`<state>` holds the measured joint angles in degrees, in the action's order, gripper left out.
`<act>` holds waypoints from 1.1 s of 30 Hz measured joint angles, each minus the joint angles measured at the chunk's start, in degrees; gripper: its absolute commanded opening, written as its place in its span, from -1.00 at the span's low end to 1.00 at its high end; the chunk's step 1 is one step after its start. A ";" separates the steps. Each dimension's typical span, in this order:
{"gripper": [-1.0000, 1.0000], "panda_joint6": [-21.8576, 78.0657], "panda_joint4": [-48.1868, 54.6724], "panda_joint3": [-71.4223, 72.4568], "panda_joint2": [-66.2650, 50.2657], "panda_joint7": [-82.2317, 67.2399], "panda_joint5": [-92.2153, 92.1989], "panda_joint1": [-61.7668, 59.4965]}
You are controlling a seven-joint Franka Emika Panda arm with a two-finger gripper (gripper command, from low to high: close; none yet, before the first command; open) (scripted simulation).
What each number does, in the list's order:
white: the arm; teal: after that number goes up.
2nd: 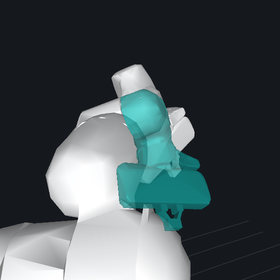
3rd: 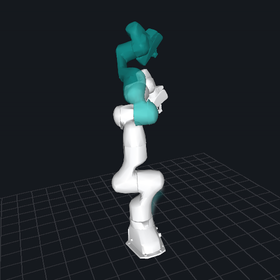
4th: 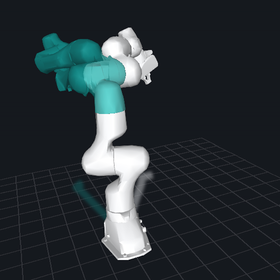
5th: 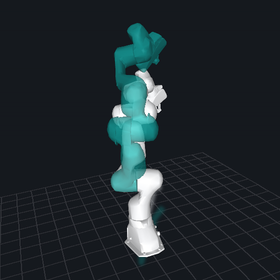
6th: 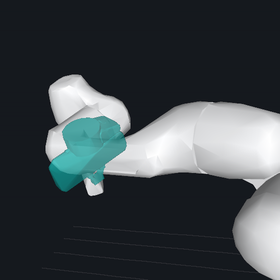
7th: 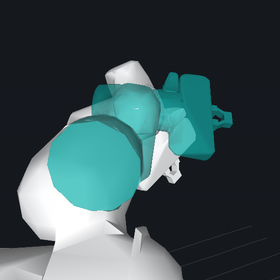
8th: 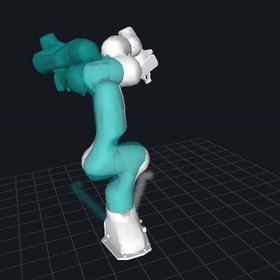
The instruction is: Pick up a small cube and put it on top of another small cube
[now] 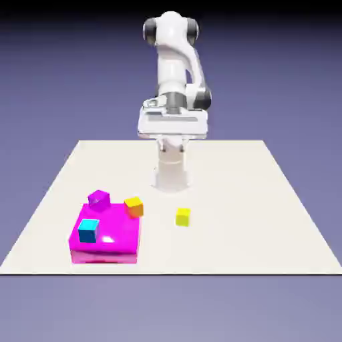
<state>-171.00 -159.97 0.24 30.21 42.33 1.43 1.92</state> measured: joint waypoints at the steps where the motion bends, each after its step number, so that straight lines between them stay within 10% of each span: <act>1: 0.00 2.49 0.85 0.20 -2.03 -0.10 1.18 1.02; 33: 0.00 77.75 26.61 6.10 -63.32 -3.27 36.96 31.98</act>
<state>-93.25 -133.36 6.34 -33.11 39.06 38.39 33.90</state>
